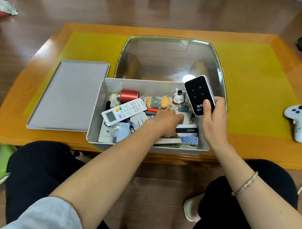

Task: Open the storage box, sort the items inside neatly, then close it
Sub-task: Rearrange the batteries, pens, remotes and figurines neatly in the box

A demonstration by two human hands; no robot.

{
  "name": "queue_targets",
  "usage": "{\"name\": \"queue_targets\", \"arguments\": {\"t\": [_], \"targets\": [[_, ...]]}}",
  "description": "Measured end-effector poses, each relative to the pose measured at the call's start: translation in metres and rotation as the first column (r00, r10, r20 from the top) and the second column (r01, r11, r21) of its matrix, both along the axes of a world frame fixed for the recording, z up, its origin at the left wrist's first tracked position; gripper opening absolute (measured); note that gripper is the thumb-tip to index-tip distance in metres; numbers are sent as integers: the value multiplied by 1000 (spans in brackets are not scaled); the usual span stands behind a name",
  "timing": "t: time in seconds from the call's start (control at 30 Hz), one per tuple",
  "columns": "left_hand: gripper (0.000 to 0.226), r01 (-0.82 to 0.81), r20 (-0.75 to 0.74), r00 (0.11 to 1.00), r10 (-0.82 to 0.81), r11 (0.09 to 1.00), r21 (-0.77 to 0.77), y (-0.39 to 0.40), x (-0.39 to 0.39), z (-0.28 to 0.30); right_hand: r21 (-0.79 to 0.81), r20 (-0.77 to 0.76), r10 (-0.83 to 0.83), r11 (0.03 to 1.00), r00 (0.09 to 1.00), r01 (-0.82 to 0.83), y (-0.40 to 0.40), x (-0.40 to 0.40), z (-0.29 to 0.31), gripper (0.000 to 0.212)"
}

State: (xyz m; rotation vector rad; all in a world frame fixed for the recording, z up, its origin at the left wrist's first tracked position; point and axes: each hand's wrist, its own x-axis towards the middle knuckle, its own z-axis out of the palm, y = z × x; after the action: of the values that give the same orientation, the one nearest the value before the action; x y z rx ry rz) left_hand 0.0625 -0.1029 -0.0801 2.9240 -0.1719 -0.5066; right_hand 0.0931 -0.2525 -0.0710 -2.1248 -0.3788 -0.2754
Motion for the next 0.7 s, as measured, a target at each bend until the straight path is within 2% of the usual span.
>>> {"name": "queue_targets", "arguments": {"t": [0.07,0.17,0.27,0.33,0.4,0.57,0.7], "targets": [[41,-1,-12,1000,0,998,-62,-2,-2,-1,-18,0,0,1000,1000,0,0,0,-1,24],[32,-31,21,999,35,986,-163,-3,-10,5,-7,-2,7,1000,1000,-7,0,0,1,25],[25,-84,207,969,132,971,-225,3,-22,20,28,-5,3,1000,1000,-3,-1,0,1,26],[22,-189,379,885,269,954,-234,14,-33,31,45,-17,-2,999,1000,3,-1,0,1,26],[22,-330,469,774,425,904,-273,31,-45,42,66,-20,-10,998,1000,12,-1,-1,1,25],[35,-638,472,645,601,763,-99,74,-72,51,64,-8,-1,998,1000,1,-1,-2,2,22],[35,-725,378,641,668,688,13,86,-81,49,57,-11,0,998,1000,1,0,-2,3,12]]}}
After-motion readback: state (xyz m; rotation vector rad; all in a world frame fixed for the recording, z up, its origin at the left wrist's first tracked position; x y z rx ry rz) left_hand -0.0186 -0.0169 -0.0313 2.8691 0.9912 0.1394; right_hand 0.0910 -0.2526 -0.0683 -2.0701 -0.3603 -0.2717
